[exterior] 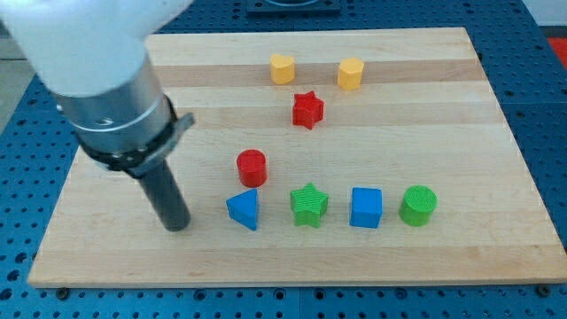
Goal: Move the blue triangle to the left of the green star
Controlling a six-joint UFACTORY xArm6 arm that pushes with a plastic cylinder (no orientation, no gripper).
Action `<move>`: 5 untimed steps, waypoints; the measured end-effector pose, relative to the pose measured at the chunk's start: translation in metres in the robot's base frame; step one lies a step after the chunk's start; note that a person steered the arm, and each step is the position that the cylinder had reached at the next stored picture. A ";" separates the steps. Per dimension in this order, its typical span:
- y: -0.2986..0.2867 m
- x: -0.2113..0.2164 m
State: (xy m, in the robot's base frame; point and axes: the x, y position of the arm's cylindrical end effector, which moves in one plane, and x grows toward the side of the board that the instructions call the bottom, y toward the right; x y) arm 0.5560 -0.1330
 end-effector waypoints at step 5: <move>0.055 -0.054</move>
State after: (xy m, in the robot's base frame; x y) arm 0.5023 -0.0782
